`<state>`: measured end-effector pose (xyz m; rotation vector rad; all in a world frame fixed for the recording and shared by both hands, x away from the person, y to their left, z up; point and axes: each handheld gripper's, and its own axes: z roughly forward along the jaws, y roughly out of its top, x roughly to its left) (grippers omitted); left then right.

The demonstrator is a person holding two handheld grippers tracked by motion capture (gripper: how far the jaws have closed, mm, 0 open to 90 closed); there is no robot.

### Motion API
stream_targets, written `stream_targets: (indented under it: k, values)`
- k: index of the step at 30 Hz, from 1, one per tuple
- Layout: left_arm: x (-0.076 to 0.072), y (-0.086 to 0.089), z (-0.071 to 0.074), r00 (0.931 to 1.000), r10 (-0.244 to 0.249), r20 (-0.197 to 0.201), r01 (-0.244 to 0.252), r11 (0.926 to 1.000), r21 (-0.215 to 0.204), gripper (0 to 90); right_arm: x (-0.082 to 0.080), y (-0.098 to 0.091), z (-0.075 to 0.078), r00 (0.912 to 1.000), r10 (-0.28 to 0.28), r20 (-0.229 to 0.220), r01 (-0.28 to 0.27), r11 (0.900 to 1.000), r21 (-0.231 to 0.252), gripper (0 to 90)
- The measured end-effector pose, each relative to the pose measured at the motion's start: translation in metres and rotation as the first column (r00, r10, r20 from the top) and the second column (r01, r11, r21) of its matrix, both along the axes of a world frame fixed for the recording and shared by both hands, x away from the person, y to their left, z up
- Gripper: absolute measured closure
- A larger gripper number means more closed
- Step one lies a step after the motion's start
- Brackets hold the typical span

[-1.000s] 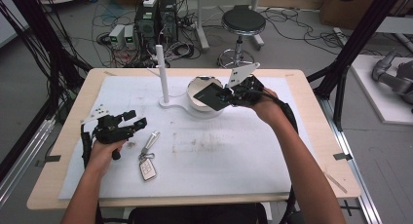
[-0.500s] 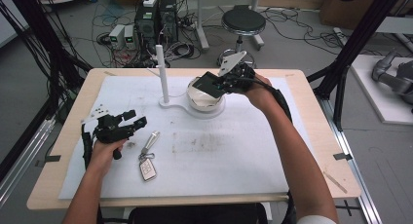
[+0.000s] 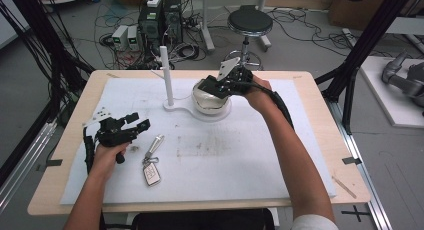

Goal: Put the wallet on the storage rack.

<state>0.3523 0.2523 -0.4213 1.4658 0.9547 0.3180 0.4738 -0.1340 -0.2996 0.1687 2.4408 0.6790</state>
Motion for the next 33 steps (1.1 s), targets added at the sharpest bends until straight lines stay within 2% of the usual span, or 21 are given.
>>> stream_targets:
  k: [4, 6, 10, 17, 21, 22, 24, 27, 29, 30, 33]
  values:
    - [0.000, 0.001, 0.000, 1.0000, 0.000, 0.002, 0.000, 1.0000, 0.005, 26.3, 0.002, 0.010, -0.011, 0.9996, 0.004, 0.029, -0.003, 0.9983, -0.058, 76.8]
    - [-0.001, 0.001, -0.001, 1.0000, 0.002, -0.002, -0.002, 1.0000, 0.000, 26.3, 0.003, 0.012, -0.017, 0.9997, 0.000, 0.024, 0.001, 0.9978, -0.066, 74.7]
    - [-0.001, 0.002, -0.001, 1.0000, 0.004, -0.004, -0.004, 1.0000, 0.001, 26.3, 0.005, 0.013, -0.021, 0.9997, -0.022, 0.011, 0.022, 0.9989, -0.041, 67.5]
    - [-0.002, 0.002, -0.001, 1.0000, 0.005, -0.003, -0.005, 1.0000, -0.001, 26.3, 0.003, 0.010, -0.020, 0.9997, -0.014, -0.018, 0.014, 0.9995, -0.028, 67.9]
    - [-0.002, 0.002, -0.001, 1.0000, 0.005, -0.004, -0.005, 1.0000, 0.003, 26.3, 0.000, 0.004, -0.023, 1.0000, 0.003, 0.005, -0.003, 0.9998, -0.017, 76.2]
    - [-0.001, 0.002, -0.001, 1.0000, 0.006, -0.003, -0.006, 1.0000, 0.004, 26.3, 0.000, 0.003, -0.023, 0.9998, 0.009, 0.019, -0.008, 0.9997, -0.023, 76.5]
    - [-0.002, 0.001, -0.001, 1.0000, 0.004, -0.003, -0.004, 1.0000, 0.003, 26.3, 0.000, 0.002, -0.023, 0.9997, 0.018, 0.016, -0.018, 0.9996, -0.020, 76.3]
    - [-0.002, 0.002, -0.001, 1.0000, 0.007, -0.003, -0.007, 1.0000, 0.000, 26.3, 0.002, 0.001, -0.023, 0.9999, 0.016, 0.005, -0.016, 0.9999, -0.001, 71.2]
    - [-0.002, 0.002, -0.001, 1.0000, 0.007, -0.004, -0.007, 1.0000, -0.002, 26.3, 0.003, 0.000, -0.023, 0.9998, -0.010, -0.016, 0.010, 0.9998, 0.017, 65.2]
    - [-0.002, 0.002, -0.001, 1.0000, 0.008, -0.004, -0.008, 1.0000, -0.004, 26.3, 0.003, -0.002, -0.022, 0.9992, -0.015, -0.036, 0.016, 0.9994, 0.031, 66.6]
    - [-0.002, 0.002, -0.001, 1.0000, 0.007, -0.005, -0.007, 1.0000, -0.001, 26.3, 0.001, -0.009, -0.020, 0.9987, -0.018, -0.048, 0.020, 0.9990, 0.039, 76.0]
